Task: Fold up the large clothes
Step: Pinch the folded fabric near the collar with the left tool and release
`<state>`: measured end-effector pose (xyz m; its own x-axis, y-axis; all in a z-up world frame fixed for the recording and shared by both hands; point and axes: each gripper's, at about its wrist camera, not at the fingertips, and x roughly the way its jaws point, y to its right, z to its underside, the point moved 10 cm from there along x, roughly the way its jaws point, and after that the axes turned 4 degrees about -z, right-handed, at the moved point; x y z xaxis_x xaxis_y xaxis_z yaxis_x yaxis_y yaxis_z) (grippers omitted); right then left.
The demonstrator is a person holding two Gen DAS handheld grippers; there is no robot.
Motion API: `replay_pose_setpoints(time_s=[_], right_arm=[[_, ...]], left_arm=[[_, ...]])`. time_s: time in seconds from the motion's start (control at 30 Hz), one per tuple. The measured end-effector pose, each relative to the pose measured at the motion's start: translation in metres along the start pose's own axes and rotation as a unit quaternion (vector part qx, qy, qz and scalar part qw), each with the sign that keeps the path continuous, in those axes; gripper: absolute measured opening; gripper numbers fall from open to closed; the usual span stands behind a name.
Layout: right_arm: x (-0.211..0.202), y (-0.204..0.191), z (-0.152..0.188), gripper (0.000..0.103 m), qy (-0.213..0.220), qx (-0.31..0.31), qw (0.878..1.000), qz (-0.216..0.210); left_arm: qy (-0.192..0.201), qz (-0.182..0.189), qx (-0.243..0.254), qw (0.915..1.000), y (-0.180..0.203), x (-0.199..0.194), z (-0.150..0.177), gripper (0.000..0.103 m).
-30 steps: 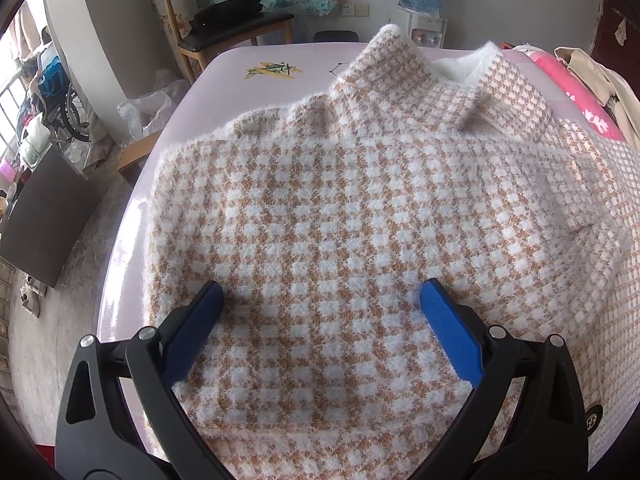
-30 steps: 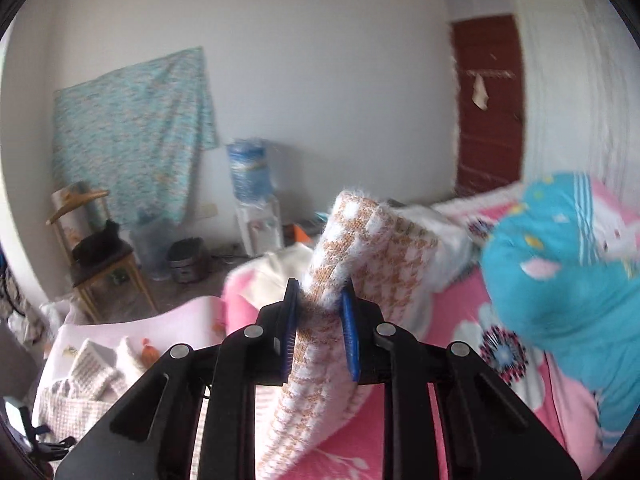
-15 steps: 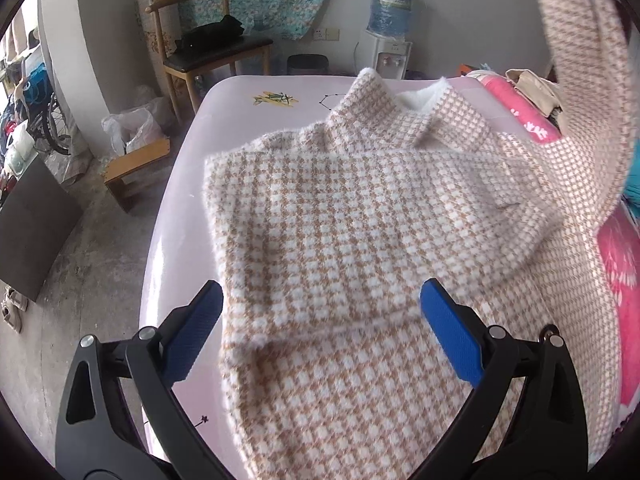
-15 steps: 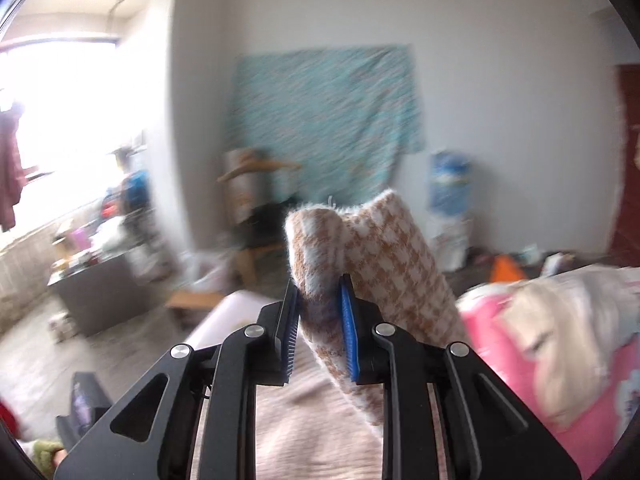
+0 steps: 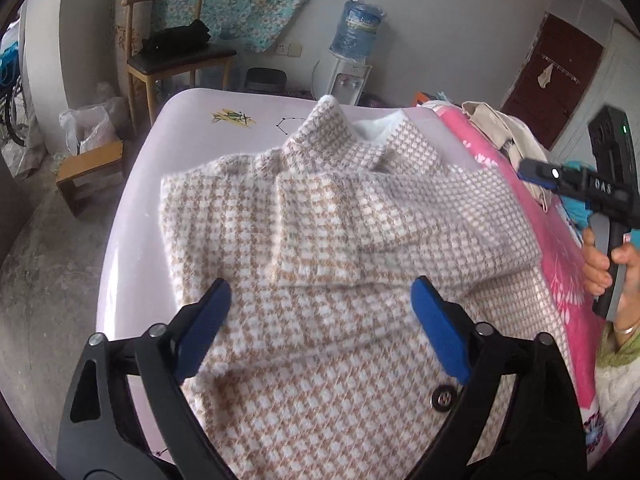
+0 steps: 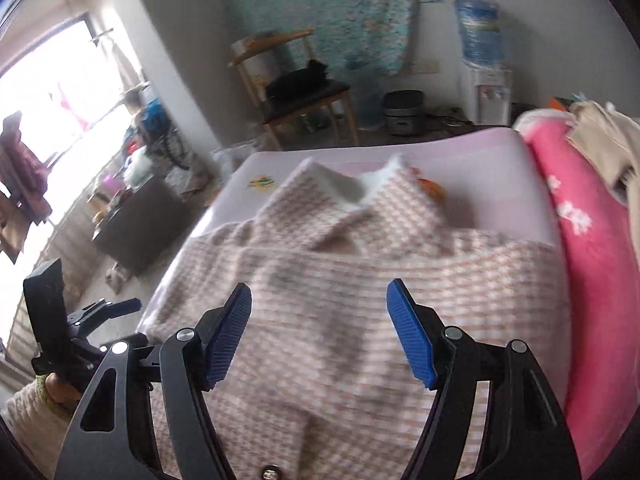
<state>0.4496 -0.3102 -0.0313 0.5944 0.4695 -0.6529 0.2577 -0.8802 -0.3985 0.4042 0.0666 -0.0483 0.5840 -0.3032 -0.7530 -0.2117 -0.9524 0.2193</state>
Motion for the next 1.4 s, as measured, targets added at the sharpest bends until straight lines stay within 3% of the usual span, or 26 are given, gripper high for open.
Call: replay_pose_setpoints(time_s=[0.07, 0.13, 0.2, 0.27, 0.37, 0.5, 0.57, 0.8, 0.93, 1.03, 1.17, 1.27, 1.4], right_arm=[[-0.005, 0.042, 0.002, 0.069, 0.007, 0.034, 0.999, 0.021], [-0.004, 0.072, 0.008, 0.069, 0.009, 0.060, 0.998, 0.026], [-0.009, 0.094, 0.014, 0.069, 0.012, 0.079, 0.996, 0.028], [-0.013, 0.103, 0.021, 0.069, 0.012, 0.084, 0.996, 0.034], [-0.015, 0.115, 0.028, 0.069, 0.009, 0.086, 0.995, 0.044], [-0.014, 0.122, 0.032, 0.069, 0.008, 0.073, 0.996, 0.059], [-0.010, 0.123, 0.035, 0.069, 0.001, 0.066, 0.996, 0.064], [0.011, 0.117, 0.025, 0.065, -0.008, 0.014, 0.993, 0.116], [0.021, 0.109, 0.012, 0.043, -0.003, 0.000, 0.994, 0.112], [0.035, 0.102, 0.006, 0.035, -0.009, -0.019, 0.994, 0.106], [0.074, 0.120, 0.019, 0.032, -0.058, -0.052, 0.985, 0.154], [0.075, 0.116, 0.018, 0.031, -0.059, -0.079, 0.981, 0.168], [0.058, 0.107, 0.011, 0.031, -0.056, -0.062, 0.985, 0.151]], left_arm=[[-0.016, -0.002, -0.021, 0.9997, 0.000, 0.025, -0.012, 0.074], [-0.040, -0.031, -0.033, 0.9982, -0.007, 0.053, -0.018, 0.064], [-0.061, -0.044, -0.048, 0.9960, -0.012, 0.075, -0.020, 0.043], [-0.076, -0.055, -0.045, 0.9946, -0.011, 0.088, -0.018, 0.033], [-0.063, -0.066, -0.019, 0.9957, -0.005, 0.084, -0.021, 0.011], [0.006, -0.038, -0.021, 0.9990, 0.006, 0.034, -0.040, 0.010], [0.024, -0.047, -0.015, 0.9985, 0.005, 0.015, -0.042, 0.010], [-0.034, -0.092, -0.020, 0.9950, -0.020, 0.044, -0.004, 0.010], [-0.001, -0.105, -0.030, 0.9940, -0.022, 0.034, -0.008, 0.010], [0.002, -0.118, -0.015, 0.9929, -0.022, 0.034, -0.008, 0.010], [-0.024, -0.124, -0.012, 0.9919, -0.026, 0.050, 0.001, 0.010], [-0.021, -0.119, -0.011, 0.9926, -0.027, 0.051, 0.002, 0.013], [-0.006, -0.124, -0.020, 0.9920, -0.035, 0.035, -0.005, 0.023]])
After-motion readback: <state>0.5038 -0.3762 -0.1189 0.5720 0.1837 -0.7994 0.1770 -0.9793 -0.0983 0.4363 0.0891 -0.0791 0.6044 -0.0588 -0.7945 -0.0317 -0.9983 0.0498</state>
